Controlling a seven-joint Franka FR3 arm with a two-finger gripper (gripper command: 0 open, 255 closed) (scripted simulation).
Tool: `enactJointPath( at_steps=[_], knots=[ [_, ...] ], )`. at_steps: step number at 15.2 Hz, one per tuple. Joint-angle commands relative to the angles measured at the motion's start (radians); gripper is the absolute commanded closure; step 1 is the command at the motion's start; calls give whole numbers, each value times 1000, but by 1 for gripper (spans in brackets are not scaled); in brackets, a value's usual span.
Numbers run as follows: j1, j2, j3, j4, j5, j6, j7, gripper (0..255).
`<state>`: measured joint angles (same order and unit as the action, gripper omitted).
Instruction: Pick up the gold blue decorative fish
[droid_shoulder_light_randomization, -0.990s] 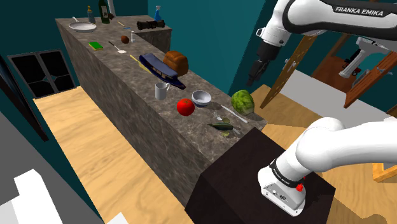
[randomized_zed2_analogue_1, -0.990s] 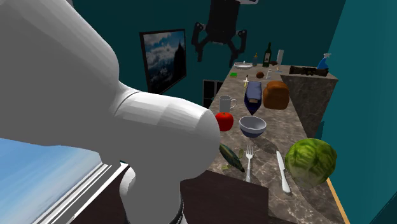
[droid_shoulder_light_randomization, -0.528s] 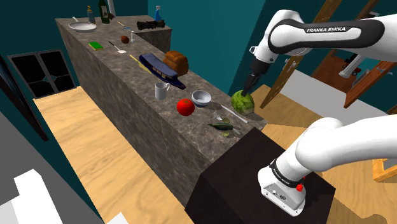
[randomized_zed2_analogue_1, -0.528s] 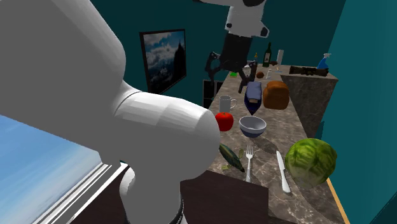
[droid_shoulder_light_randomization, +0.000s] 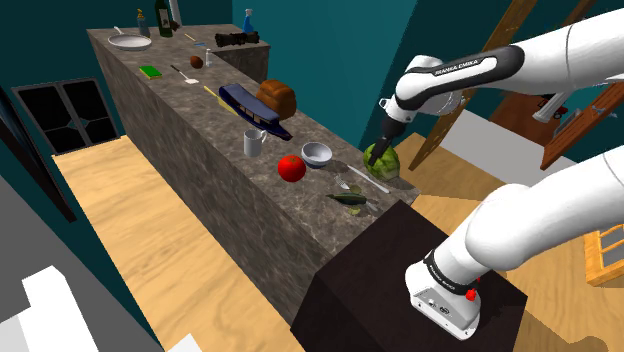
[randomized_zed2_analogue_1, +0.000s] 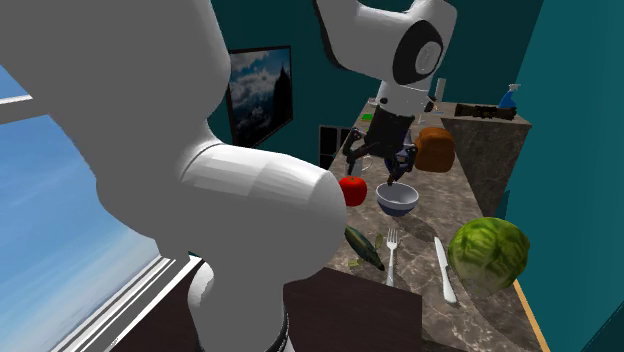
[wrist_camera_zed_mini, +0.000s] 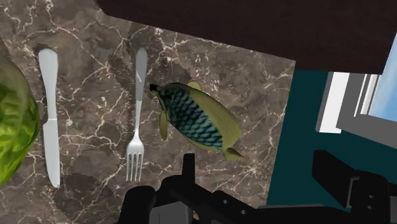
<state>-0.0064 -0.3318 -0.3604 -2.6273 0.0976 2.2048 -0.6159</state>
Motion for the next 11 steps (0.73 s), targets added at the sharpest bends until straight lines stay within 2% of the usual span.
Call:
enactJointPath(
  at_steps=[1,4,7,11],
  knots=[
    [13,78,-35,3,38,63,-72,0],
    [39,213,-77,29,136,145,-197,0],
    [52,361,-97,73,271,203,-345,0],
    [19,560,-64,159,464,242,-542,0]
  ],
)
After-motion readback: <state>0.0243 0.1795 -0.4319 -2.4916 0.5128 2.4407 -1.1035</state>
